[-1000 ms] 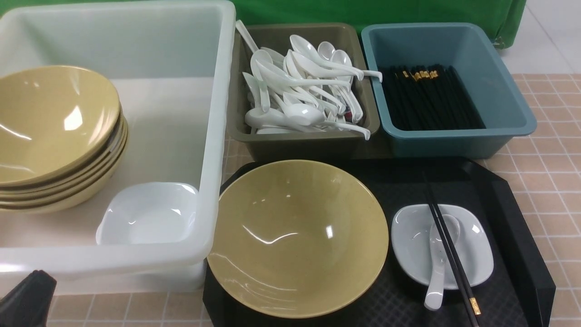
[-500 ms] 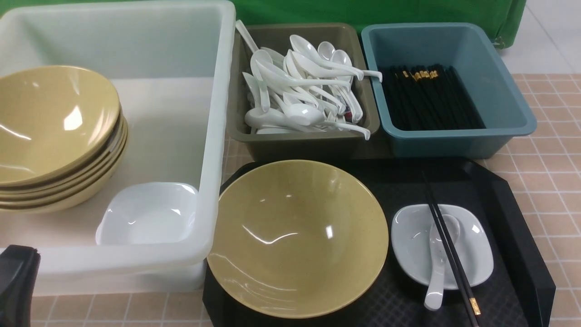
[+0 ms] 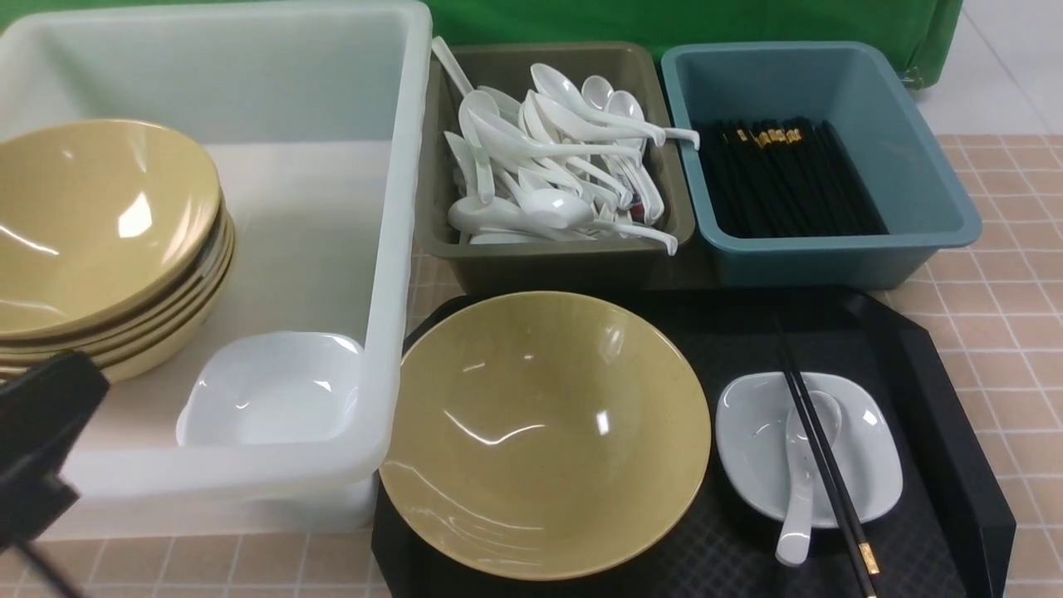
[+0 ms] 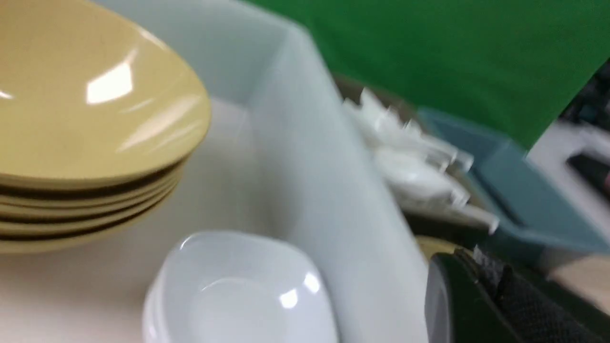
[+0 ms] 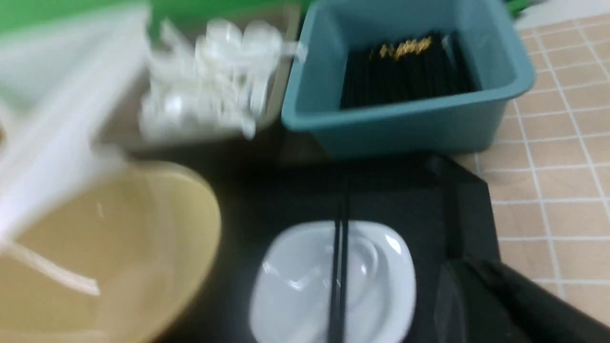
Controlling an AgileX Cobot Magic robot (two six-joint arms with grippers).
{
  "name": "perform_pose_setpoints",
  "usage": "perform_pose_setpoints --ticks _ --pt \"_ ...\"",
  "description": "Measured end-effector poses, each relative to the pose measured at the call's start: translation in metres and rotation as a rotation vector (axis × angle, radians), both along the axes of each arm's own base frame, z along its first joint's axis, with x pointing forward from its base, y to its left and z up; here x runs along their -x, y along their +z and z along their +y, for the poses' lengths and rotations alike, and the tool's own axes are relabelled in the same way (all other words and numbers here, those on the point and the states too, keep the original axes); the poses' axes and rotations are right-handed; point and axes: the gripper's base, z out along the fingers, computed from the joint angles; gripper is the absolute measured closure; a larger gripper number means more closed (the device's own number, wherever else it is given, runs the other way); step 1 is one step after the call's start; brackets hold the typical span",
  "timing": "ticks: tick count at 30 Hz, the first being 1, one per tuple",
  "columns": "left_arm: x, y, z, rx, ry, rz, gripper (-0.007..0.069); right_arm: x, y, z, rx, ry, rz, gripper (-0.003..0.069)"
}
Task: On brown table put chopsticks spoon bowls plates into blue grey white boxes.
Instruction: 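Move the grippers toward the tableware on the black tray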
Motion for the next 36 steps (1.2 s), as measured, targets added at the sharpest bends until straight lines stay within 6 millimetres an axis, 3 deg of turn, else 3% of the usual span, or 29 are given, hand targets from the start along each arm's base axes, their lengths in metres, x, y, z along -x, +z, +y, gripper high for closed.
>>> perform_pose_setpoints --ticks 2,4,10,12,15,20,22,24,26,31,36 --pt "-0.012 0.006 0.0 -0.075 -0.04 0.074 0.0623 -0.011 0.011 0.002 0.08 0.047 0.065 0.0622" --pt "-0.035 0.019 0.0 -0.232 -0.142 0.234 0.0623 -0.038 0.032 0.008 0.214 0.154 0.234 0.0622" --pt "-0.079 0.032 -0.009 -0.348 -0.325 0.444 0.0623 -0.078 0.035 0.019 0.322 0.318 0.503 0.0622" --pt "-0.1 0.029 -0.034 -0.406 -0.492 0.49 0.0623 -0.091 0.026 0.031 0.351 0.392 0.566 0.0621" --pt "-0.111 0.024 -0.073 -0.491 -0.687 0.497 0.0623 -0.105 0.01 0.048 0.386 0.451 0.634 0.0621" --pt "-0.127 0.021 -0.126 -0.629 -0.849 0.43 0.0623 -0.129 -0.013 0.067 0.438 0.434 0.666 0.0612" --pt "-0.132 0.019 -0.149 -0.687 -0.906 0.397 0.0623 -0.141 -0.031 0.078 0.451 0.427 0.704 0.0591" --pt "-0.134 0.019 -0.157 -0.706 -0.924 0.386 0.0623 -0.147 -0.041 0.083 0.45 0.422 0.726 0.0568" --pt "-0.137 0.016 -0.166 -0.725 -0.943 0.387 0.0623 -0.154 -0.052 0.087 0.451 0.42 0.752 0.0523" --pt "-0.142 0.007 -0.169 -0.764 -0.952 0.414 0.0623 -0.167 -0.077 0.088 0.469 0.344 0.829 0.0314" --pt "-0.143 0.007 -0.167 -0.801 -0.944 0.411 0.0623 -0.175 -0.085 0.088 0.474 0.287 0.823 0.018"
